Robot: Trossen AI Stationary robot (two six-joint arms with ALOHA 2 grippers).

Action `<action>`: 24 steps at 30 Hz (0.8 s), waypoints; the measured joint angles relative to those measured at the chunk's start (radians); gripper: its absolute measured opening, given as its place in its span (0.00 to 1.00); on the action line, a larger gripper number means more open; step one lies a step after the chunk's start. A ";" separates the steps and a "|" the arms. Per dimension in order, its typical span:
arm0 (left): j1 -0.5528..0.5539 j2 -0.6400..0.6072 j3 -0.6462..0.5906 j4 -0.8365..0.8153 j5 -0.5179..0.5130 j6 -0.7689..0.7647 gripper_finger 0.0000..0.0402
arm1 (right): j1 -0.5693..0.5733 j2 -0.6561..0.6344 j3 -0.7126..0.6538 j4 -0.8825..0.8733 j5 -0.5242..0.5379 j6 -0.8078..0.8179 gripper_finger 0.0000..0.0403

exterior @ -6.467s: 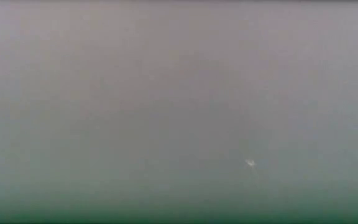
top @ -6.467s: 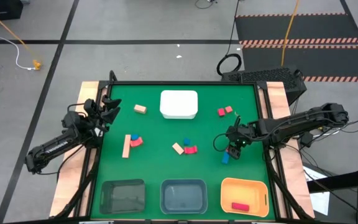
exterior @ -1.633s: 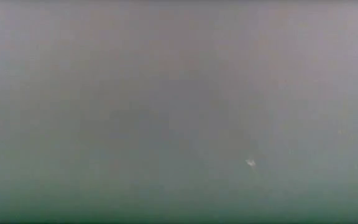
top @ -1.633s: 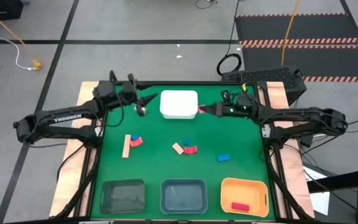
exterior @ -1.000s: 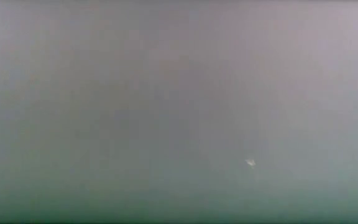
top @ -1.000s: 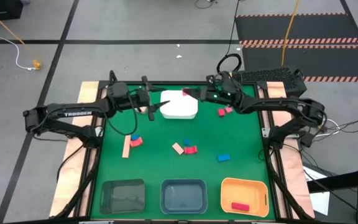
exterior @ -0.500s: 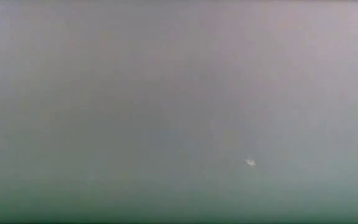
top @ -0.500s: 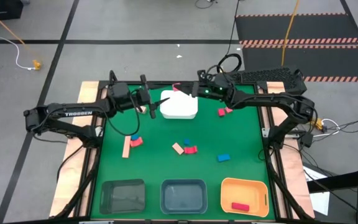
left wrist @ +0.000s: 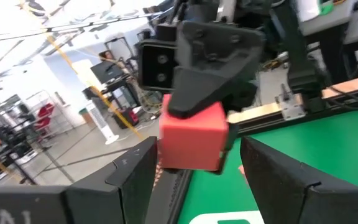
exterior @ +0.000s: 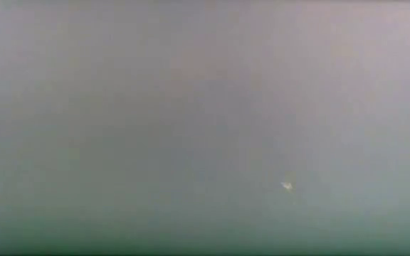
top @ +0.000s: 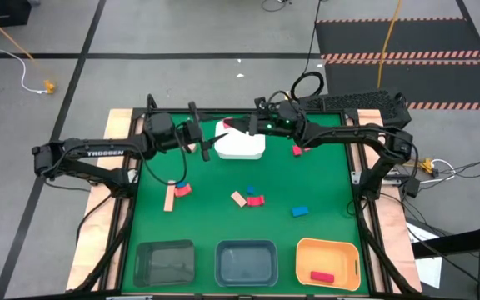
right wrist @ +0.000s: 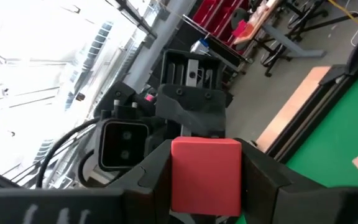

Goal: Sort & place blocks by color
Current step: Put the bottom right orange block into the white bin

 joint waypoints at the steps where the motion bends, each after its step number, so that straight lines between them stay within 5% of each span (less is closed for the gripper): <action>1: -0.003 0.000 0.000 0.002 -0.001 0.000 0.58 | 0.000 -0.001 0.000 0.000 0.000 0.000 0.30; 14: -0.006 0.001 0.000 0.012 -0.001 0.007 0.58 | 0.010 0.000 0.000 0.000 0.000 -0.019 0.30; 24: -0.020 0.136 0.000 0.189 -0.009 0.021 0.51 | 0.010 0.000 -0.002 -0.008 -0.007 -0.026 0.30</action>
